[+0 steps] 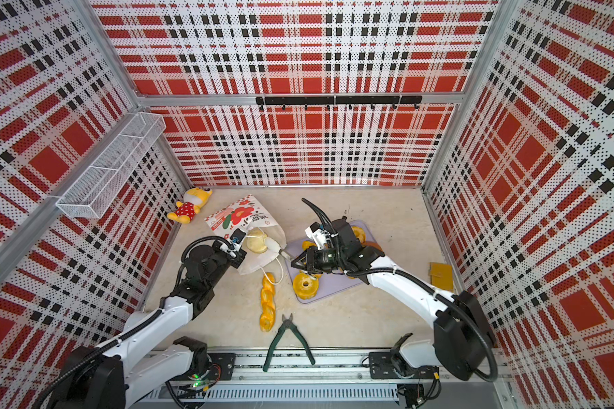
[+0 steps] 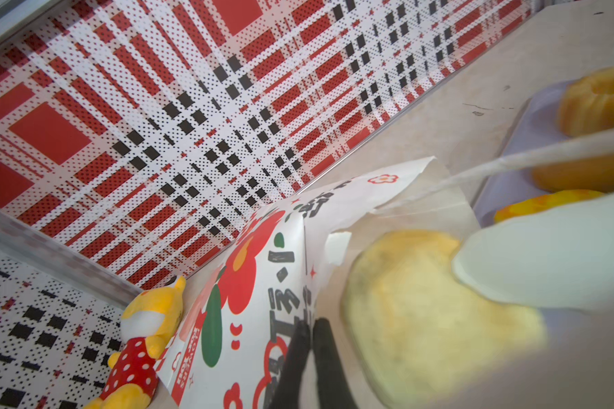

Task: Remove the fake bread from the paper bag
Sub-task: 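Carry the round bread with the right tongs onto the lavender tray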

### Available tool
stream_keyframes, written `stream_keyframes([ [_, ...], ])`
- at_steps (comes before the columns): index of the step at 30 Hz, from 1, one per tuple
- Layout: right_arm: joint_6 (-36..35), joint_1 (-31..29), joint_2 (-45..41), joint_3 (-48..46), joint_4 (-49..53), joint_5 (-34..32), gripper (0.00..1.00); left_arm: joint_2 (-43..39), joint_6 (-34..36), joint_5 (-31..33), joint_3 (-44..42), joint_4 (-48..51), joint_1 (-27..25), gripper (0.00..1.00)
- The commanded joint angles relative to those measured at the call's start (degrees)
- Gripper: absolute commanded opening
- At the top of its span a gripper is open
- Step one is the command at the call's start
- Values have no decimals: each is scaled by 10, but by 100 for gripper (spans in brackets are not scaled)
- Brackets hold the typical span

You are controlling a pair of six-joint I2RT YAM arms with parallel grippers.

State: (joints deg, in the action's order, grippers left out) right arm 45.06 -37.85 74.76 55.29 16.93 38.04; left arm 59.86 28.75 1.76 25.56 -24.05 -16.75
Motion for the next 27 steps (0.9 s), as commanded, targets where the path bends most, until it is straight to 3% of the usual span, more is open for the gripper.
stream_keyframes([
  [1,-45,10,-73,-7,96,-24,0,13,-15,55,41,8,-2,0],
  [7,-87,34,-194,-1,294,-69,0,31,-34,99,89,45,-3,0],
  [11,-116,86,-251,-13,375,-75,0,29,-66,100,106,67,-2,0],
  [16,-156,152,-263,-40,400,-61,0,27,-121,103,135,128,-19,0],
  [24,-174,166,-233,-64,378,-71,0,-17,-190,122,145,156,-18,0],
  [25,-173,167,-231,-69,374,-73,2,-20,-216,136,159,176,-17,0],
  [27,-172,167,-230,-76,369,-79,17,-16,-256,149,192,228,-14,0],
])
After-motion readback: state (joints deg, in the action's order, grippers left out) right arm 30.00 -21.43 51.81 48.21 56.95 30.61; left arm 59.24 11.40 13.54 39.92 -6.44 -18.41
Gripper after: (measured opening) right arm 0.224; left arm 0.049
